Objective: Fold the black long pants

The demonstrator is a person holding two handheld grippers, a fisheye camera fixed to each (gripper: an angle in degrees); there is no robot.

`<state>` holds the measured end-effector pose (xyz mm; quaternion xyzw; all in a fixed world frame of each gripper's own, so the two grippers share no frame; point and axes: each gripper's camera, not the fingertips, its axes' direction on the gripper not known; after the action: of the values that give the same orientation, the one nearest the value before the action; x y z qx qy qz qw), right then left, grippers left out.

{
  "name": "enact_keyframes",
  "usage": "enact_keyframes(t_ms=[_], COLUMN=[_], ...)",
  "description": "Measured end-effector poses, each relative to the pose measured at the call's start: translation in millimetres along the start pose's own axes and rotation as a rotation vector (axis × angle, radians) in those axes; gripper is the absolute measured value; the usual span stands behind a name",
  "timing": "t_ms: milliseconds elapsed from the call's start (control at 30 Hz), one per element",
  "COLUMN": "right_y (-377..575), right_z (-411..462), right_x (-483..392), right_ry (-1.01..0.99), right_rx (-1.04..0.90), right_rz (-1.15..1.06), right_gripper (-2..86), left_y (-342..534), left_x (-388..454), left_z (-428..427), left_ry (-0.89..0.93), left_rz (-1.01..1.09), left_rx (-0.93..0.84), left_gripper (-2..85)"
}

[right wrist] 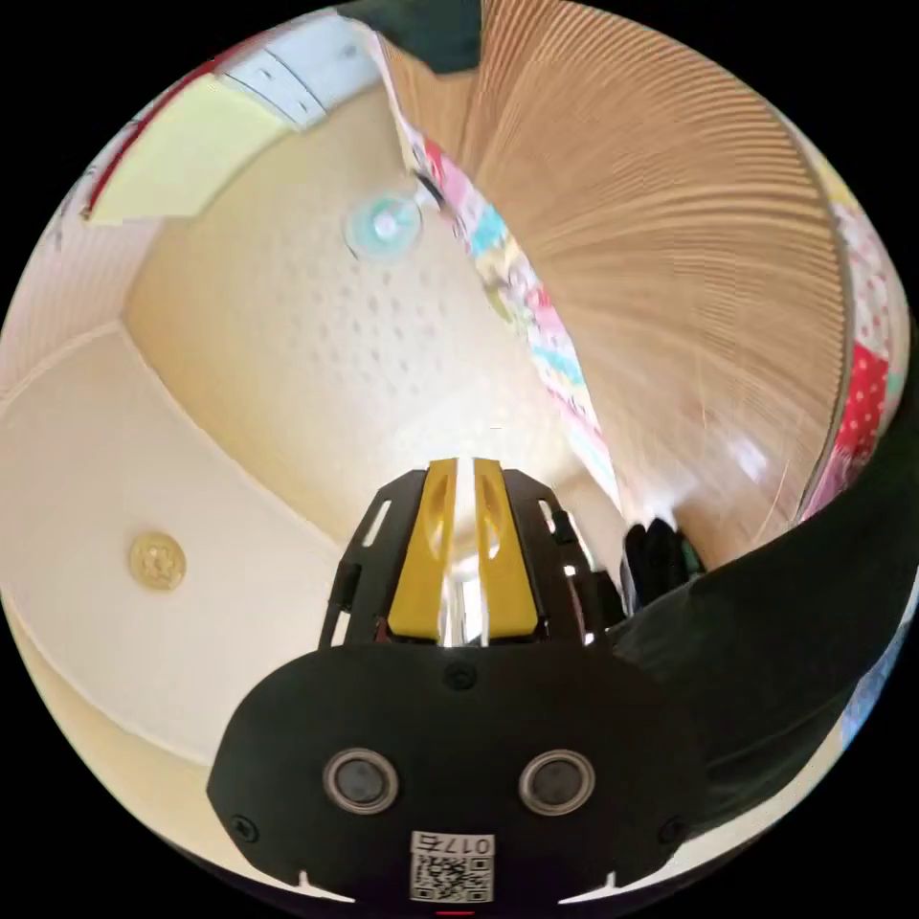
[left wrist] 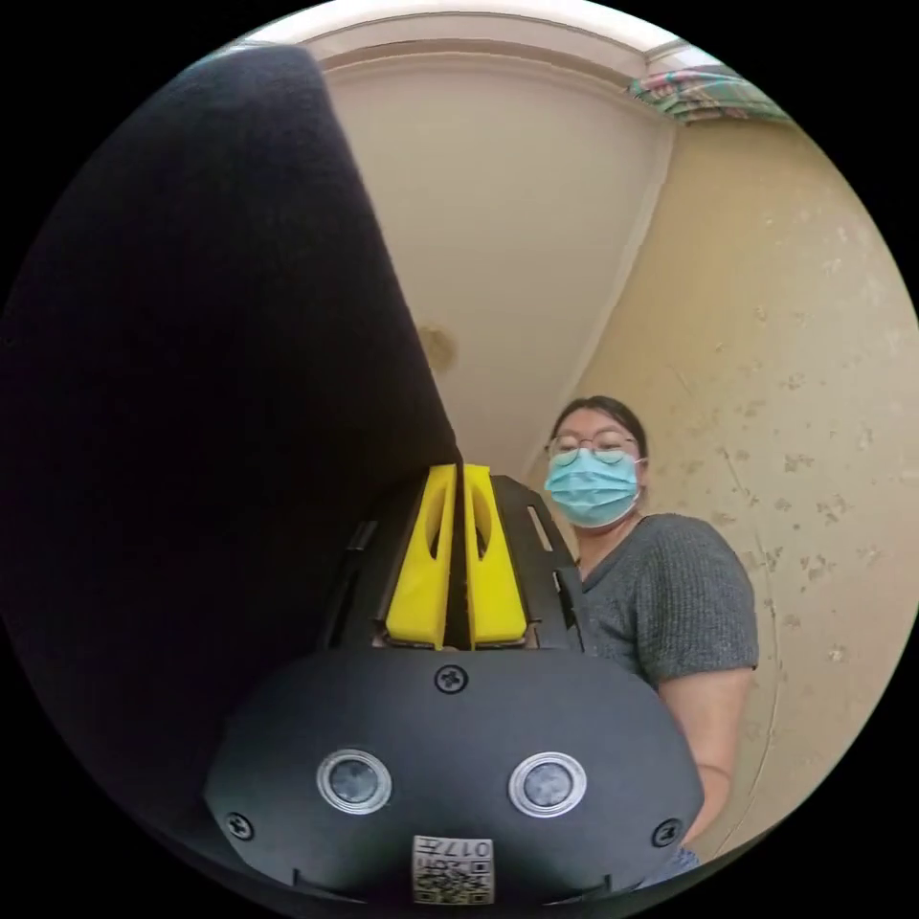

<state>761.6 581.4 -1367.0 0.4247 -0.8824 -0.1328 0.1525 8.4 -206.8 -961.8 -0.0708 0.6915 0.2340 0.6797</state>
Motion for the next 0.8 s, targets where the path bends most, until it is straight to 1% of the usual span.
enact_keyframes(t_ms=[67, 100, 133, 167, 200, 233, 267, 300, 333, 367, 400, 433, 467, 500, 567, 600, 667, 700, 733, 767, 800], right_y=[-3.2, -1.7, 4.0, 11.9, 16.5, 27.2, 40.3, 48.1, 59.7, 68.2, 73.1, 82.0, 85.8, 86.7, 94.3, 98.0, 116.1, 120.6, 129.3, 138.5, 143.2], right_z=[65.3, 83.3, 120.6, 156.5, 174.4, 209.7, 243.5, 260.0, 284.0, 302.9, 311.2, 322.1, 324.1, 323.7, 324.9, 326.6, 339.8, 344.6, 354.5, 365.1, 370.3], right_x=[3.5, 5.6, 13.2, 25.7, 34.1, 55.5, 81.3, 95.5, 119.4, 135.0, 140.3, 148.8, 159.9, 166.3, 190.9, 195.7, 207.4, 208.7, 209.3, 205.6, 201.4], right_ry=[0.064, 0.079, 0.119, 0.168, 0.189, 0.213, 0.195, 0.166, 0.241, 0.391, 0.449, 0.503, 0.465, 0.427, 0.281, 0.26, 0.19, 0.158, 0.069, -0.028, -0.069], right_rx=[-0.275, -0.341, -0.467, -0.574, -0.626, -0.733, -0.836, -0.886, -0.947, -1.015, -1.052, -1.103, -1.114, -1.113, -1.091, -1.082, -1.043, -1.04, -1.041, -1.052, -1.063], right_rz=[0.047, 0.053, 0.068, 0.087, 0.097, 0.125, 0.161, 0.182, 0.201, 0.15, 0.104, 0.021, 0.018, 0.033, 0.053, 0.04, -0.059, -0.083, -0.127, -0.178, -0.211], right_gripper=[16.4, 18.0, 21.3, 24.3, 25.8, 28.4, 31.4, 33.1, 35.0, 35.5, 34.6, 32.9, 28.7, 26.5, 16.5, 14.3, 9.0, 8.8, 8.2, 8.2, 8.2], left_y=[28.0, 51.4, 81.7, 98.3, 138.0, 182.0, 204.1, 244.8, 279.1, 292.8, 312.9, 326.6, 332.2, 345.0, 363.1, 369.9, 374.4, 375.0, 375.0, 374.9, 373.8], left_x=[-19.1, -32.5, -47.1, -54.9, -71.5, -87.3, -94.0, -103.3, -108.1, -108.9, -110.1, -113.0, -115.1, -121.2, -131.7, -134.9, -134.5, -131.3, -126.6, -124.1, -119.6], left_z=[41.6, 75.4, 112.3, 130.1, 167.0, 202.7, 219.9, 249.9, 275.7, 285.8, 298.6, 304.5, 306.2, 310.7, 317.7, 321.5, 330.0, 337.3, 344.8, 347.8, 350.0], left_ry=[0.058, 0.078, 0.103, 0.124, 0.196, 0.293, 0.334, 0.377, 0.399, 0.405, 0.415, 0.425, 0.431, 0.451, 0.44, 0.397, 0.334, 0.303, 0.265, 0.235, 0.178], left_rz=[-0.083, -0.141, -0.201, -0.236, -0.311, -0.399, -0.448, -0.541, -0.611, -0.628, -0.64, -0.651, -0.659, -0.687, -0.728, -0.716, -0.656, -0.598, -0.533, -0.496, -0.428], left_rx=[-0.07, -0.15, -0.233, -0.268, -0.326, -0.371, -0.397, -0.445, -0.516, -0.554, -0.594, -0.582, -0.565, -0.542, -0.557, -0.598, -0.714, -0.805, -0.905, -0.952, -1.019], left_gripper=[-0.8, -0.7, -0.7, -0.7, -0.7, -0.8, -0.8, -0.9, -0.9, -0.9, -1.0, -1.0, -1.0, -1.0, -1.0, -1.0, -1.0, -0.9, -0.8, -0.8, -0.6])
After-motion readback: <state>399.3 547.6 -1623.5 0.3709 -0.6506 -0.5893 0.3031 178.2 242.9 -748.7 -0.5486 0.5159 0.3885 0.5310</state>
